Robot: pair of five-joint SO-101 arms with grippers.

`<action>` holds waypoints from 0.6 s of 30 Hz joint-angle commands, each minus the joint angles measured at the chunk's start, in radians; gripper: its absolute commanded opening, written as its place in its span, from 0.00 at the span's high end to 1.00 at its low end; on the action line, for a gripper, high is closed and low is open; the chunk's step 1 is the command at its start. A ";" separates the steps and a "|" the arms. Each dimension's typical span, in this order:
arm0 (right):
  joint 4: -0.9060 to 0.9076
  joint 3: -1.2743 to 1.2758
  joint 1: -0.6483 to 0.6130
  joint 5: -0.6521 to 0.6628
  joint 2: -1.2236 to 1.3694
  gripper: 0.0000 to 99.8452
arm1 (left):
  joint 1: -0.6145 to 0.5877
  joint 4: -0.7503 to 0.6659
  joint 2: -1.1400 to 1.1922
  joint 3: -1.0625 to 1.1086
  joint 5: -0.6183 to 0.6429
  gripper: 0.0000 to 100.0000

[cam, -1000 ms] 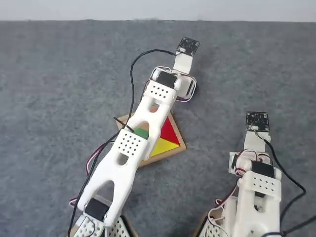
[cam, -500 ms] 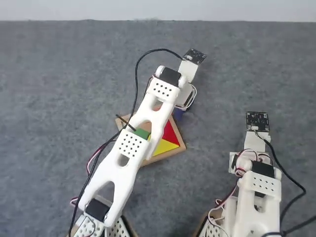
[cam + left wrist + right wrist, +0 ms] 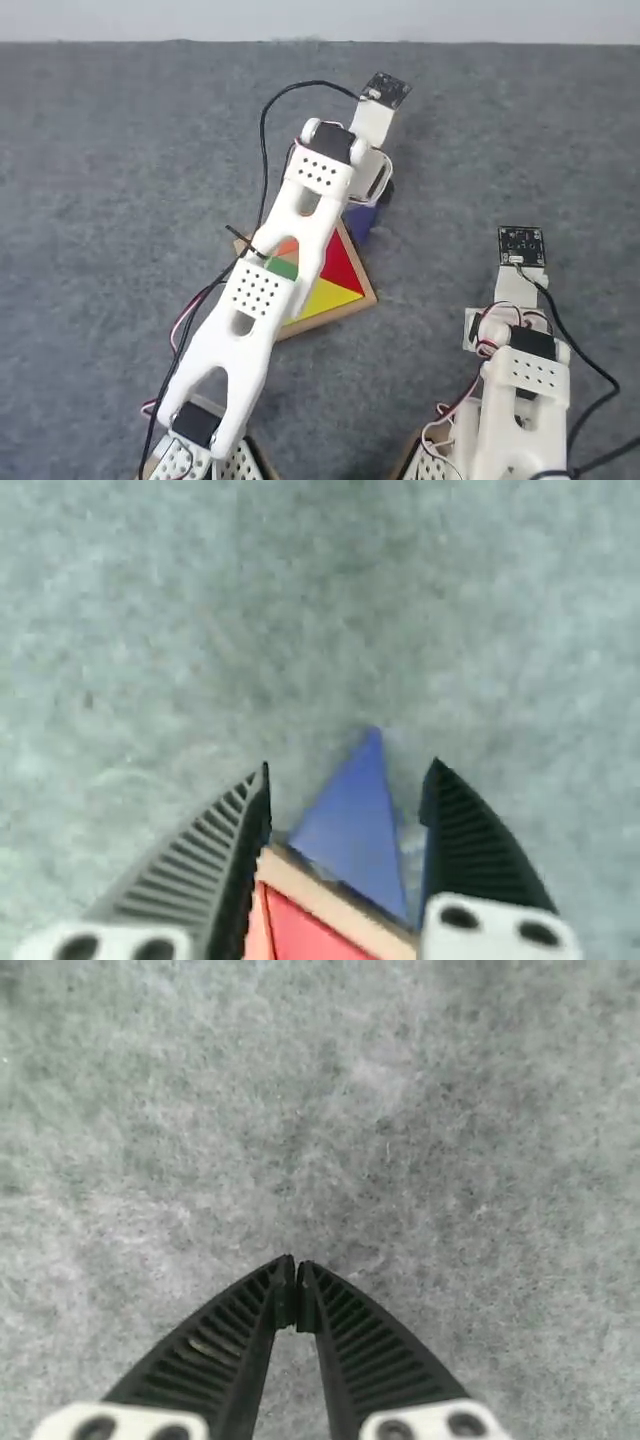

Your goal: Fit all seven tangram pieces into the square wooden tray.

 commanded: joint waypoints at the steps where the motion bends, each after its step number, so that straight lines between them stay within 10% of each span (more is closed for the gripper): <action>1: -0.015 -0.006 -0.010 0.015 -0.030 0.99 | -0.006 0.035 -0.149 0.223 -0.009 0.76; 18: -0.010 -0.006 -0.036 0.015 -0.030 0.99 | 0.003 0.008 -0.074 0.269 -0.014 0.77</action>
